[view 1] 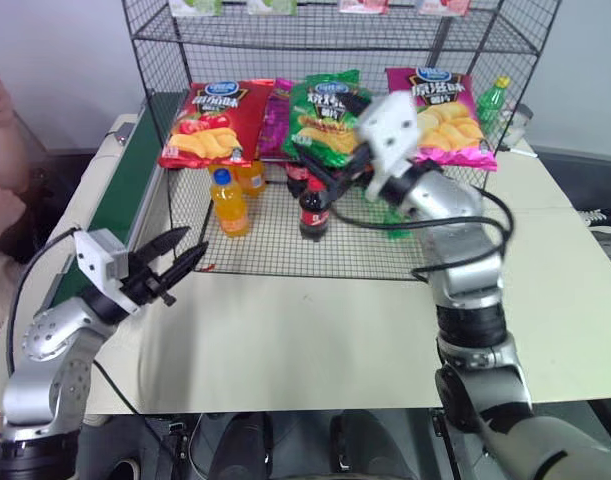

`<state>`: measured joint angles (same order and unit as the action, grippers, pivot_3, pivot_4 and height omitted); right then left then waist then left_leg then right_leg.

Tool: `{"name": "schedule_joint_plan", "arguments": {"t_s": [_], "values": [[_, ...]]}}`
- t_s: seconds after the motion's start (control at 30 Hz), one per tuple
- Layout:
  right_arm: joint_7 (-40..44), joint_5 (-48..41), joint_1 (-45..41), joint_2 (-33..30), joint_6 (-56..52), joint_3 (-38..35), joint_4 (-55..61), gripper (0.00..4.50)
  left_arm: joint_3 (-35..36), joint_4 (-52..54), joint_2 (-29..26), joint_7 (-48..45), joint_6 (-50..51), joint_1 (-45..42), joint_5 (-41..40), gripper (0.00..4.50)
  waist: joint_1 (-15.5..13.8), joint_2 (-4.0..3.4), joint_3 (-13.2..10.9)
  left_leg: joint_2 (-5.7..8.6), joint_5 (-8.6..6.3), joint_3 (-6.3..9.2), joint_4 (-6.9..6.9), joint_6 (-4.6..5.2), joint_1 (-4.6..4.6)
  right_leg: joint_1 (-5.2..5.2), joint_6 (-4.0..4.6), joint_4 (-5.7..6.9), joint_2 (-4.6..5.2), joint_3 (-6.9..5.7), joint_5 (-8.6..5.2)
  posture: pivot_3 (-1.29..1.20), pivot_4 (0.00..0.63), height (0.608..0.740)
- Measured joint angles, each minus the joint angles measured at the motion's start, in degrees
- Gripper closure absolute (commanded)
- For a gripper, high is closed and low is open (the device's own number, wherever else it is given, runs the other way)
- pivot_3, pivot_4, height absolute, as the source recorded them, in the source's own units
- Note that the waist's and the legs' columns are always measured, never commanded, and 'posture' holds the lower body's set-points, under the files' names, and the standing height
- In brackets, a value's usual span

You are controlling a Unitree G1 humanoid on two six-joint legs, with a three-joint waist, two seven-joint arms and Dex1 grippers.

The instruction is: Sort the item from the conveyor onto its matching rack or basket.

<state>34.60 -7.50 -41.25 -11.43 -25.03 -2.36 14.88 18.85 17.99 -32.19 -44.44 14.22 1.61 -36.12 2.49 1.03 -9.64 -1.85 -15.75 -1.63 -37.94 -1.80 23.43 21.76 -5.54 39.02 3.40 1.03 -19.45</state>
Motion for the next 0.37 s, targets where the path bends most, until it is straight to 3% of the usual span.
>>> {"name": "schedule_joint_plan", "arguments": {"t_s": [0.13,0.23,0.37], "values": [[3.05,-17.88,6.07,-1.63,-12.67,-7.19,9.50,0.02,1.98,3.11,-2.19,5.47,8.14,0.79,-3.01,2.30,0.00,0.00,0.00,0.00,-0.01,0.06,0.02,0.01,-0.01,-0.04,0.00,-0.03,0.02,-0.02,0.00,0.00,0.150,0.739],[8.92,-28.84,17.20,-9.76,-20.58,-10.30,13.84,0.02,6.47,4.44,-5.06,7.77,15.87,1.19,-10.43,2.30,-0.25,0.00,0.00,0.01,-0.05,0.12,0.06,0.08,-0.01,-0.21,0.01,-0.31,0.07,-0.12,0.00,0.00,0.150,0.739],[17.75,-30.12,27.74,-22.62,-20.96,-12.19,12.28,0.02,10.19,3.04,-8.83,6.76,17.70,2.75,-11.28,2.30,0.12,-0.18,-0.10,0.06,-0.10,0.05,0.07,0.17,-0.13,-0.37,0.00,-0.51,0.10,-0.06,0.00,0.00,0.150,0.739]]}}
